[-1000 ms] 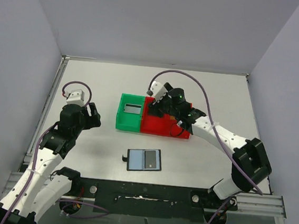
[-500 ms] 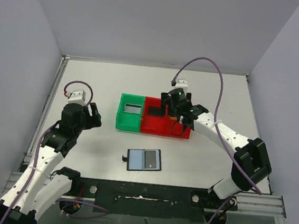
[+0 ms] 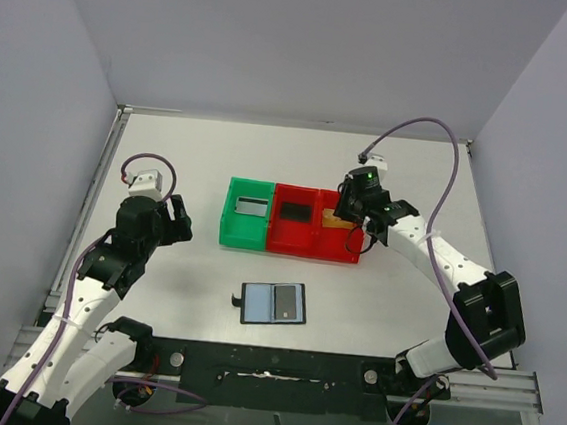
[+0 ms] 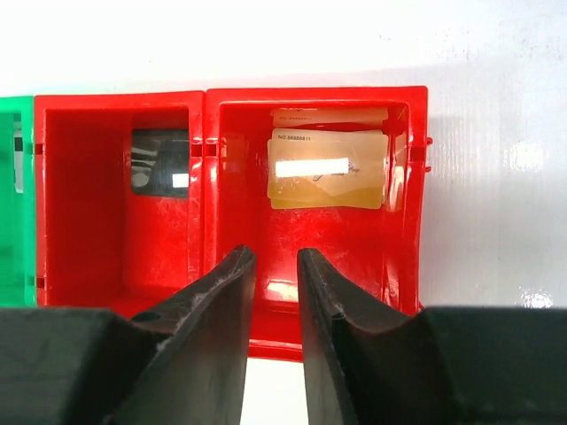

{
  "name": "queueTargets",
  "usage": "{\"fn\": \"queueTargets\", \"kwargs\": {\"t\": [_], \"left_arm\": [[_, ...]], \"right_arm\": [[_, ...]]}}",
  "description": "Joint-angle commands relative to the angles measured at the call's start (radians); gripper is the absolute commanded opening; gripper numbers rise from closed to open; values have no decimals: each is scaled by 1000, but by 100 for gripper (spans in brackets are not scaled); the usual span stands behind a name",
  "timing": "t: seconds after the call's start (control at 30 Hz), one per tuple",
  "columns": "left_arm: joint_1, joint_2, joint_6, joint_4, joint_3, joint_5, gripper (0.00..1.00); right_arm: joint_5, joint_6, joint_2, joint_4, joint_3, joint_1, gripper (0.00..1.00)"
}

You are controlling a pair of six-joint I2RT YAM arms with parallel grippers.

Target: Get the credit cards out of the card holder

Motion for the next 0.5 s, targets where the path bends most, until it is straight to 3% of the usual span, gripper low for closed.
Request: {"fn": "queueTargets", "kwargs": {"t": [0.0,0.17,0.47], "left_arm": [[3,0,19,60,11,9,73],[4,1,18,55,12,6,73],[4,5,18,57,11,6,73]], "right_arm": [[-62,-6,31,27,-4,-16,26],[-42,-9,95,29,9,-21,11],[2,-58,233,64,39,-21,7]]}}
